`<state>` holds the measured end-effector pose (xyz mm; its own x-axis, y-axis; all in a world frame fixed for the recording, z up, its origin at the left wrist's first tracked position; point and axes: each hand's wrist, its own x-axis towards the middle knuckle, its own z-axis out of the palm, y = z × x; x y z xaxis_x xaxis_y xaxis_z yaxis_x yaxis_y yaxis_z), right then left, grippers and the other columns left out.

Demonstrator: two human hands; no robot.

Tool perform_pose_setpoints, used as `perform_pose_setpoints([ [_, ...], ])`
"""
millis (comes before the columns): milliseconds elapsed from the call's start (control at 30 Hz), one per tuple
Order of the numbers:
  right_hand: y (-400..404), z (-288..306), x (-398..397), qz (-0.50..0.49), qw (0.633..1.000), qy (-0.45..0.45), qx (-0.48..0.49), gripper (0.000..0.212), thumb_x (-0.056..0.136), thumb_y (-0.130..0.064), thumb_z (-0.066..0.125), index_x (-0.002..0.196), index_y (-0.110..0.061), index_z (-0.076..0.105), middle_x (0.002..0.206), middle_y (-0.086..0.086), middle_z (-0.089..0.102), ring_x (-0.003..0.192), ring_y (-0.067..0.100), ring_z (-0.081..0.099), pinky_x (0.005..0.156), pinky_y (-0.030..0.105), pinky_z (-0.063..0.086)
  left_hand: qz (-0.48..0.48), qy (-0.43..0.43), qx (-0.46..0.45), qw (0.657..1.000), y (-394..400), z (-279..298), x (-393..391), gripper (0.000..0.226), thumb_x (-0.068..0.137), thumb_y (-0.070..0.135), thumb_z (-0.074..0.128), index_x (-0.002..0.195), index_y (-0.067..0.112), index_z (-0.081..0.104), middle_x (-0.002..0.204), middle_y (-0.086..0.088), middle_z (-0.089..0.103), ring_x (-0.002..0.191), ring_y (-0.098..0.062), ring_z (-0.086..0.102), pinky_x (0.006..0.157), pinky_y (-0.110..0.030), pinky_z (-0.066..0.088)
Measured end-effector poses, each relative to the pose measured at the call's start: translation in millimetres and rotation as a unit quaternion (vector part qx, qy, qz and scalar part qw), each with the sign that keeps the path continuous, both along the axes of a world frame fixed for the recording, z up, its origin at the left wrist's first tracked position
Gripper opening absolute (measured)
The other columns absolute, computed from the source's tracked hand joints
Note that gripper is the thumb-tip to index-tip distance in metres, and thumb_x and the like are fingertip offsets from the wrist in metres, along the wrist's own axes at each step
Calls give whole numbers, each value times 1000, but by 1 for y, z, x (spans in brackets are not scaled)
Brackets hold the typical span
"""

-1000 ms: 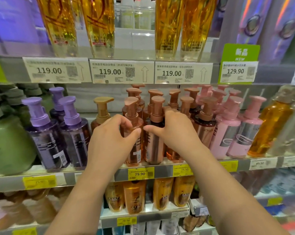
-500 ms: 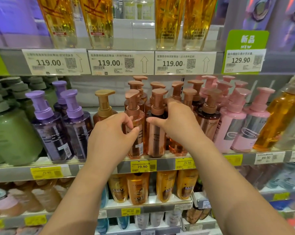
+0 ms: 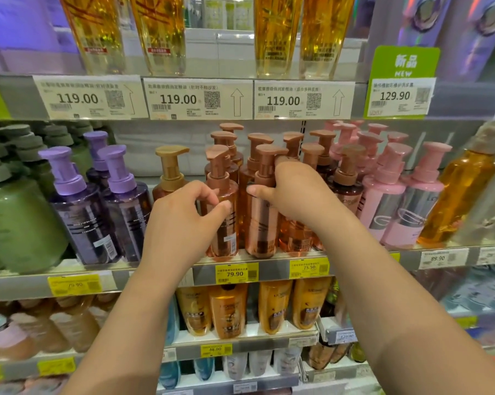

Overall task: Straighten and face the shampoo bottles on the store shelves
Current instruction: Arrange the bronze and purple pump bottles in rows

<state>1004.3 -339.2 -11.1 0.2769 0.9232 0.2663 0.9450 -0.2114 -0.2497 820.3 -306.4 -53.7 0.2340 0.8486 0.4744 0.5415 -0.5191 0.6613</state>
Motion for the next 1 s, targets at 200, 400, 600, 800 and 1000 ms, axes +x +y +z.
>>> perform_pose_setpoints([
  [200,0,-1,-3,-15,999,-7,31,49,87,-60,64,93,-13,50,82,1,55,80,23,54,67,34,46,-3,2,-12,1000,0,-1,1,17,83,44,67,75,33,57,112,12,69,100,-4,60,78,-28,48],
  [400,-1,-7,-6,-33,997,-47,55,55,85,-67,59,88,-14,47,73,-2,47,75,22,53,60,34,44,-4,0,-11,1000,-1,-2,0,17,82,46,65,76,33,57,113,12,68,98,-3,60,80,-41,57],
  [600,-3,-8,-1,-12,996,-46,69,56,84,-69,59,93,-13,52,79,0,52,83,26,61,62,35,48,2,3,-15,1000,-1,-1,2,17,82,47,65,76,34,57,113,12,69,109,-5,60,86,-39,55],
  [800,-5,-7,10,-5,998,-33,52,56,81,-72,60,89,-16,62,79,1,64,78,24,63,61,36,53,13,-10,-8,1000,-1,2,3,19,81,49,65,73,33,57,97,23,62,95,-2,64,75,-41,57],
  [1000,-25,-1,11,-49,989,-31,140,44,88,-61,62,73,-20,68,67,1,62,74,28,63,57,31,40,31,-30,-23,999,-3,9,1,18,82,47,66,73,33,60,102,20,71,76,-7,66,76,-43,58],
])
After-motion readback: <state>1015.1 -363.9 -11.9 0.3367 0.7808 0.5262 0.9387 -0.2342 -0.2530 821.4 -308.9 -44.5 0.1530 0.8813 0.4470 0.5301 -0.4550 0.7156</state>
